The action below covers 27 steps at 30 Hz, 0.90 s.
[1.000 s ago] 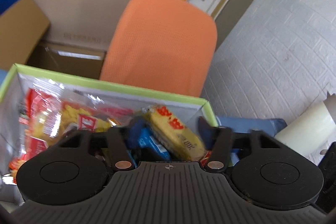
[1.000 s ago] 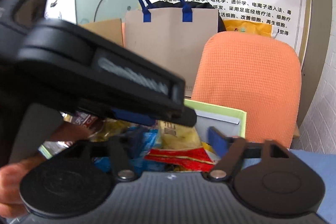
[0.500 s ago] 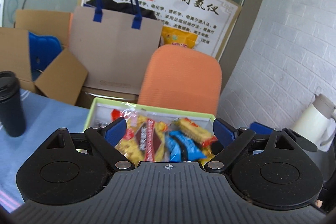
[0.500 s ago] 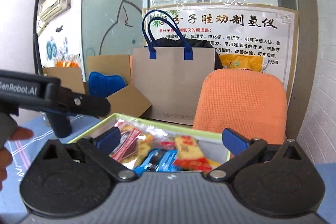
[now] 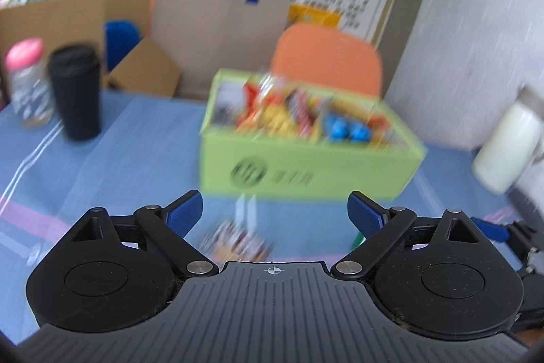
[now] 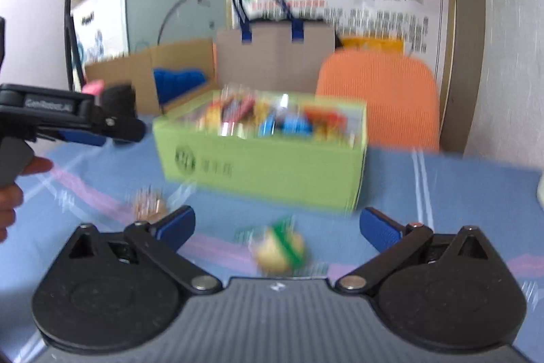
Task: Organize snacks
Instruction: 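Grasp the round sesame cookie with the left tool while the right tool grasps the green-wrapped cake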
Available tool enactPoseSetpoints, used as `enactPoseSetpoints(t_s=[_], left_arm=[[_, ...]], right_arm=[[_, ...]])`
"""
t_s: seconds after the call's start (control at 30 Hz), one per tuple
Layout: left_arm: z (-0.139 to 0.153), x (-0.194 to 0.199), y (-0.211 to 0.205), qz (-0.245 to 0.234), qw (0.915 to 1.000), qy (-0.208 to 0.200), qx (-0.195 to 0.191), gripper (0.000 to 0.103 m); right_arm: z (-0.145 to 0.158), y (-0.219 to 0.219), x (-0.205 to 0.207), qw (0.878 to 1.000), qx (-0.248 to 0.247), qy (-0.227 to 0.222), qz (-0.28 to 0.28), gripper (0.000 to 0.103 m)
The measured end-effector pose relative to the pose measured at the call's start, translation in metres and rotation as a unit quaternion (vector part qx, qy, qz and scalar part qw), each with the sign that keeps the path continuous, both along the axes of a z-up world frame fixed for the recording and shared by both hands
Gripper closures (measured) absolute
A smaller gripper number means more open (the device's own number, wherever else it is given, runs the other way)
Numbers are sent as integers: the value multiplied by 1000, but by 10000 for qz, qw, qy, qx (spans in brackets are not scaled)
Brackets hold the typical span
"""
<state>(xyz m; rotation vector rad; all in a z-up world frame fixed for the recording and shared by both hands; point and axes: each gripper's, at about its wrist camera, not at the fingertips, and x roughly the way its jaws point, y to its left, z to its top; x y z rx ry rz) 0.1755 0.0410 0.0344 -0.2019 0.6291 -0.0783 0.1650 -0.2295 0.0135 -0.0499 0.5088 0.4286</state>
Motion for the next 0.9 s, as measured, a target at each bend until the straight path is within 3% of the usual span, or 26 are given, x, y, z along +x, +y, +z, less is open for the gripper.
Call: enactPoseSetpoints(t_s=[0.23,0.53,0.63,0.9], left_arm=[[-45,-13,10,263,9983,514,44,22],[-51,15,11,447,9967,680,-42,22],[-50,24,11,552,9959,693,-161,21],[-61,48,-9,1097,9889,925,379,16]], right_arm=[[-33,13,8,9990,-15,426,141,0],[-22,35,27,9986,-172,239,436,0],[-29,34,38,9983,-223,369,384,0],[-46,38,68,9954,-156,737,590,0]])
